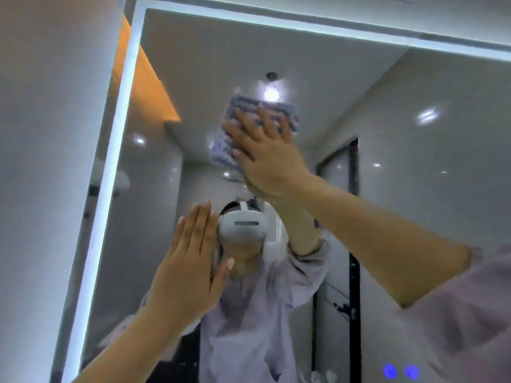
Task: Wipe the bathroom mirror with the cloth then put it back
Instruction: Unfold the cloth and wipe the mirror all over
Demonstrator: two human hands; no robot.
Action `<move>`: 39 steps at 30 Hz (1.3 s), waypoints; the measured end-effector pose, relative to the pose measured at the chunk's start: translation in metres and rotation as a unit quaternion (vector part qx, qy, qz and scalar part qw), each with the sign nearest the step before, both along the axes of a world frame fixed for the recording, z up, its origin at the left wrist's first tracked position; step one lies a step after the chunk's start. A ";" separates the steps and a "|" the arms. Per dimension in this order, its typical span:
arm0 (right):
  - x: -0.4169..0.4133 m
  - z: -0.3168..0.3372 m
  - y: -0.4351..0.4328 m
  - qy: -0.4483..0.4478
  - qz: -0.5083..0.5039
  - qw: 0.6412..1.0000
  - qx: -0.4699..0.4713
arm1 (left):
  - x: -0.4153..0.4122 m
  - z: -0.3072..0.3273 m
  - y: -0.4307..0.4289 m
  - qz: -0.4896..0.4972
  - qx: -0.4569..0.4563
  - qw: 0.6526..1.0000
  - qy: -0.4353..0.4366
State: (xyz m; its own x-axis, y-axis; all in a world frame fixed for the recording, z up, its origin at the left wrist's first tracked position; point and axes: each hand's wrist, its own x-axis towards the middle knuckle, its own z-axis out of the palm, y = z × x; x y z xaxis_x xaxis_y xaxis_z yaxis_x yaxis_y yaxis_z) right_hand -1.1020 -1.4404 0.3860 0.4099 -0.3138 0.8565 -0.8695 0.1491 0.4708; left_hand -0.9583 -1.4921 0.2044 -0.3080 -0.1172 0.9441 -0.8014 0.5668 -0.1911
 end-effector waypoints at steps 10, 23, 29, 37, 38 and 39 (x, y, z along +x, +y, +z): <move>0.000 0.008 -0.008 -0.158 0.023 0.986 -0.048 | 0.002 0.000 0.008 0.027 0.008 1.000 -0.005; -0.070 -0.021 0.029 -0.218 0.016 0.975 -0.035 | 0.000 0.000 0.001 0.006 0.001 1.000 -0.005; -0.074 -0.128 0.030 -0.168 -0.010 0.985 -0.041 | -0.001 0.000 -0.001 -0.006 0.004 1.000 0.002; -0.127 -0.181 0.065 0.066 -0.038 0.994 0.084 | 0.003 0.004 0.001 -0.007 0.029 0.999 -0.016; -0.130 -0.166 0.068 0.002 -0.040 0.998 0.056 | 0.003 0.004 0.002 -0.003 0.029 0.999 -0.020; -0.133 -0.152 0.071 -0.072 -0.040 0.996 0.031 | 0.004 0.005 0.003 -0.001 0.029 0.999 -0.021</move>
